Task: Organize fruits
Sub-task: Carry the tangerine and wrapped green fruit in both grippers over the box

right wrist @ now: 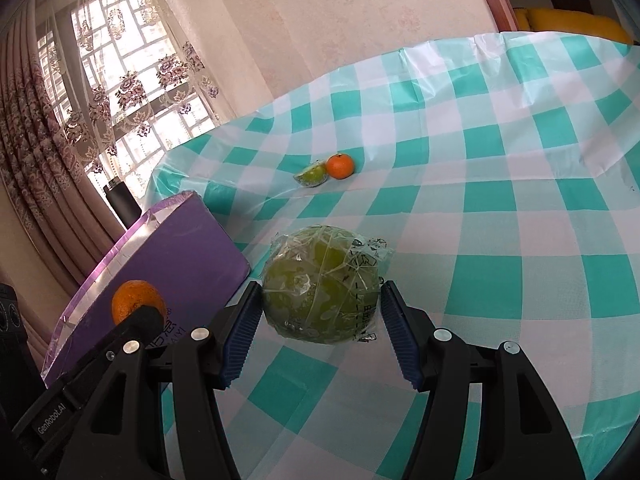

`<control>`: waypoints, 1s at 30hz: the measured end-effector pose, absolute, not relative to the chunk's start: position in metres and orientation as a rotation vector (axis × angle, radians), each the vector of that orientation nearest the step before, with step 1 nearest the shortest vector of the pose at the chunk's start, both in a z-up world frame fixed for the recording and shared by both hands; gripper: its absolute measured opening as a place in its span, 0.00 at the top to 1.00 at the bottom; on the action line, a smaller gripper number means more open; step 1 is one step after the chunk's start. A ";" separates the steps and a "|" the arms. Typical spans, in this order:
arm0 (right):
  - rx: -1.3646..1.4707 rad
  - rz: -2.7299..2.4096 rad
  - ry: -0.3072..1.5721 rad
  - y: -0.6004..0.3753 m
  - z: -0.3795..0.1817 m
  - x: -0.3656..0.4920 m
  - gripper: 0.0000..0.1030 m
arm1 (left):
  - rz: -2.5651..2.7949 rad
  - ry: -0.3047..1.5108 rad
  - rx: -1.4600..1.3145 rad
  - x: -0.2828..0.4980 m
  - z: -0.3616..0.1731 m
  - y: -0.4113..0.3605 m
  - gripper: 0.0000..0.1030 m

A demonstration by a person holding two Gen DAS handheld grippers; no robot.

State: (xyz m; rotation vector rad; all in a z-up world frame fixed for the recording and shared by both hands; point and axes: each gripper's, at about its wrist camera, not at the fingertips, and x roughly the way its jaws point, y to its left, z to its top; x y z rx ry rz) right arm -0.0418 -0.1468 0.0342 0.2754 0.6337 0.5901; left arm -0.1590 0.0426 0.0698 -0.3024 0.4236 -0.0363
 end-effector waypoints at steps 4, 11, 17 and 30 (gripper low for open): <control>0.305 0.622 0.599 -0.139 0.043 -0.048 0.42 | 0.020 0.320 -0.274 -0.190 0.098 0.055 0.69; 0.270 0.715 0.595 -0.102 0.059 -0.061 0.42 | 0.094 0.230 -0.287 -0.226 0.131 0.088 0.68; 0.195 0.795 0.569 -0.062 0.079 -0.074 0.42 | 0.173 0.236 -0.327 -0.244 0.137 0.119 0.68; 0.033 0.919 0.499 0.016 0.122 -0.092 0.42 | 0.314 0.320 -0.364 -0.255 0.128 0.169 0.68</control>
